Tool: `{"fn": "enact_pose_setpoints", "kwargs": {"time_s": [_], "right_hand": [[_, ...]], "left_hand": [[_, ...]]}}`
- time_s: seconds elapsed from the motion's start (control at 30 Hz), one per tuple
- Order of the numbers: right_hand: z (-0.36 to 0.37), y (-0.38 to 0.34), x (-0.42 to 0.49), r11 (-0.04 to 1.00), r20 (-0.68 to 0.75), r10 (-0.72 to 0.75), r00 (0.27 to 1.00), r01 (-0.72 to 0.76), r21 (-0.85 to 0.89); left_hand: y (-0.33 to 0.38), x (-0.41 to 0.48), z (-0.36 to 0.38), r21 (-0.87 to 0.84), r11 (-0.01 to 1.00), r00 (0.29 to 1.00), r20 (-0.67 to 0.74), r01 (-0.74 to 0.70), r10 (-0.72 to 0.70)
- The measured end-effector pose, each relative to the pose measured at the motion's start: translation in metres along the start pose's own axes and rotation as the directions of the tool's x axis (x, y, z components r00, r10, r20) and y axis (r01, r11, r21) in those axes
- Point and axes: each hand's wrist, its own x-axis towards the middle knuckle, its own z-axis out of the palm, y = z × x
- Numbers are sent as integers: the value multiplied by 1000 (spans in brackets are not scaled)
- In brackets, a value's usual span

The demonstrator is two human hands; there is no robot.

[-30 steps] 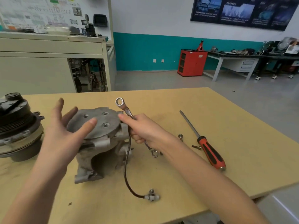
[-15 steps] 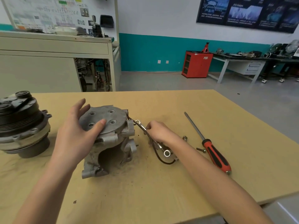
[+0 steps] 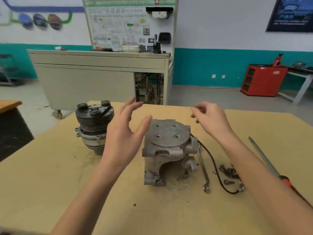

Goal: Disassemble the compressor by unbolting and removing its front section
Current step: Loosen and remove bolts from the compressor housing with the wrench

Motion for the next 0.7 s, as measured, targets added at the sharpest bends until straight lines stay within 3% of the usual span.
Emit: {"fn": "enact_pose_setpoints", "kwargs": {"time_s": [0.03,0.1,0.17,0.23,0.3,0.33,0.4,0.47,0.57,0.7], "right_hand": [[0,-27,9,987,5,-73,997,72,143],[16,-81,26,954,158,-199,967,155,256],[48,-129,41,960,395,-228,890,139,242],[84,-163,52,980,589,-194,785,125,156],[116,-178,60,988,692,-148,707,140,69],[130,-181,63,989,717,-132,684,144,45],[150,-179,69,984,748,-124,652,181,5],[163,-173,72,981,785,-120,608,196,-2],[174,-164,73,988,763,-145,629,135,77],[173,-159,73,981,718,-186,671,162,103]], "left_hand": [[-6,11,-16,0,999,992,-116,-44,43],[-27,38,-50,37,998,942,-331,-52,61],[-58,65,-79,63,994,901,-429,94,-59],[-95,86,-98,-18,915,853,-354,403,-383],[-126,94,-106,-120,726,716,-120,677,-688],[-137,94,-107,-127,663,669,4,738,-743],[-151,92,-106,-95,646,651,186,757,-736],[-156,89,-98,-87,671,664,283,736,-692],[-152,86,-85,-111,714,713,267,691,-648],[-144,85,-81,-112,759,760,230,641,-608]]}}
